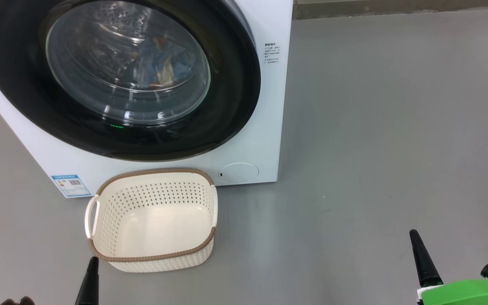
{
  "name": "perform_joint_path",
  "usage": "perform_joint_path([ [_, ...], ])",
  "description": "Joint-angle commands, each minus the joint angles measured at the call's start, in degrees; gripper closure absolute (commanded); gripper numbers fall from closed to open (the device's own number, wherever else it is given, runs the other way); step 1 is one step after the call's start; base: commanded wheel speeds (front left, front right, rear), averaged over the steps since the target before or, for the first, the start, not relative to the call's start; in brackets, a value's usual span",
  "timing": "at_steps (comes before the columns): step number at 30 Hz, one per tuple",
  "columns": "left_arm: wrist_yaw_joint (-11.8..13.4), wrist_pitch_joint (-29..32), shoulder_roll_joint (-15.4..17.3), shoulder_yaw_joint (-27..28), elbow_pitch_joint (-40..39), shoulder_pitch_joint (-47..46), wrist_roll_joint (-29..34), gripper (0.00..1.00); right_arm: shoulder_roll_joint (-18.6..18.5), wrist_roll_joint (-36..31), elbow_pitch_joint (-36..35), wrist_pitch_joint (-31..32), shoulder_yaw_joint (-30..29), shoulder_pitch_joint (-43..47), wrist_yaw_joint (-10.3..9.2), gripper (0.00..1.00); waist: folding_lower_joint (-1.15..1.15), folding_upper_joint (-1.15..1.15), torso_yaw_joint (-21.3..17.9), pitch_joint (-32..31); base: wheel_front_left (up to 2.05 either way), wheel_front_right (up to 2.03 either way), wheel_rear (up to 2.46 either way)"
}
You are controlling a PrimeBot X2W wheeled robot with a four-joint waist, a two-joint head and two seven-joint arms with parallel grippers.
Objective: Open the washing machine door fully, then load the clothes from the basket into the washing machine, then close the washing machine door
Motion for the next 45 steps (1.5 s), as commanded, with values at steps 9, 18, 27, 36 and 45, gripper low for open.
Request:
perform_joint_path([
  [9,-0.13,1.93,1.18,1.74,-0.31,-3.56,-7.04,1.0,-0.7,6.79,-0.92,1.88,0.35,-3.42,-0.23,1.0,0.0,0.0,-0.14,-0.09,0.0,0.0,0.0],
  [18,-0.13,3.62,1.32,2.12,0.38,-4.71,-13.34,1.0,-0.72,12.94,-0.51,3.59,-0.02,-4.22,-0.26,1.0,0.0,0.0,-0.3,-0.19,0.0,0.0,0.0],
  [27,-0.14,5.16,1.43,2.49,1.01,-5.76,-19.04,1.0,-0.73,18.49,-0.14,5.15,-0.38,-4.94,-0.28,1.0,0.0,0.0,-0.44,-0.28,0.0,0.0,0.0],
  [36,-0.15,6.55,1.51,2.82,1.57,-6.69,-24.07,1.0,-0.73,23.4,0.19,6.55,-0.7,-5.58,-0.3,1.0,0.0,0.0,-0.56,-0.35,0.0,0.0,0.0],
  [45,-0.15,8.11,1.6,3.22,2.2,-7.74,-29.7,1.0,-0.72,28.9,0.57,8.12,-1.08,-6.3,-0.33,1.0,0.0,0.0,-0.7,-0.44,0.0,0.0,0.0],
])
